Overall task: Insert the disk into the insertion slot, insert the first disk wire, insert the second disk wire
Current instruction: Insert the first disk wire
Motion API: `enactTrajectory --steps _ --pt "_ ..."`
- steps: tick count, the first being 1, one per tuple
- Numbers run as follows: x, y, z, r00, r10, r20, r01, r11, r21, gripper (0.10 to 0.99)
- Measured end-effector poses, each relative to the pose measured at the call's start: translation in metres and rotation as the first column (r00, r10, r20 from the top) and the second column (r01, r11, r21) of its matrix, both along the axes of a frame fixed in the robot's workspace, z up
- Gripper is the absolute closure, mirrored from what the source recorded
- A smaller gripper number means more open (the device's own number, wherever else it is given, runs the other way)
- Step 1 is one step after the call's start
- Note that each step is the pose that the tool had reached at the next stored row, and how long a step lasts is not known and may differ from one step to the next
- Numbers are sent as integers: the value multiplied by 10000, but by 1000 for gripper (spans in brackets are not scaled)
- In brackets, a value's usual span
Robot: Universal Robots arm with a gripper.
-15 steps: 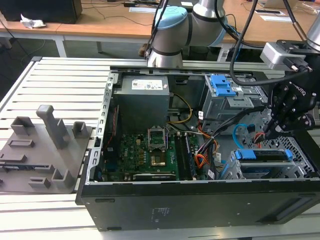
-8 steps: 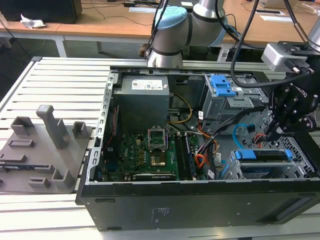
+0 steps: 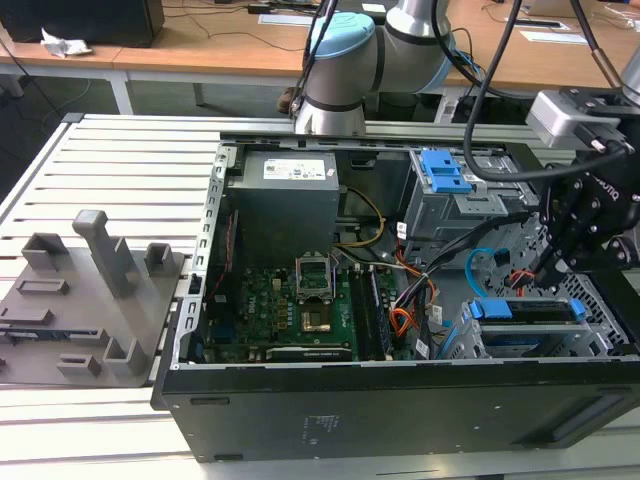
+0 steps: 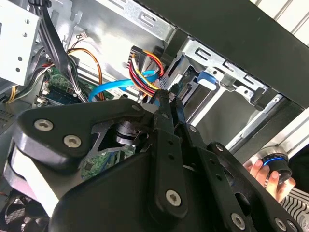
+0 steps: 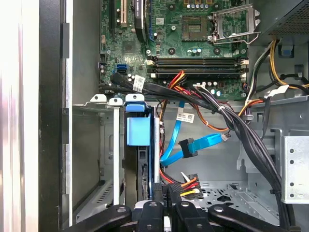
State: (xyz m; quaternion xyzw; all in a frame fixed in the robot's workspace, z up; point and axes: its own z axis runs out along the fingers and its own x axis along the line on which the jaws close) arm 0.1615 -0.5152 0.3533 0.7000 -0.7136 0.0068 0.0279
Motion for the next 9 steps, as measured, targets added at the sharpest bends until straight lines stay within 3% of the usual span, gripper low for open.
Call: enactTrajectory --steps 9 --pt "0 -45 -5 10000 0 0 0 10000 2 925"
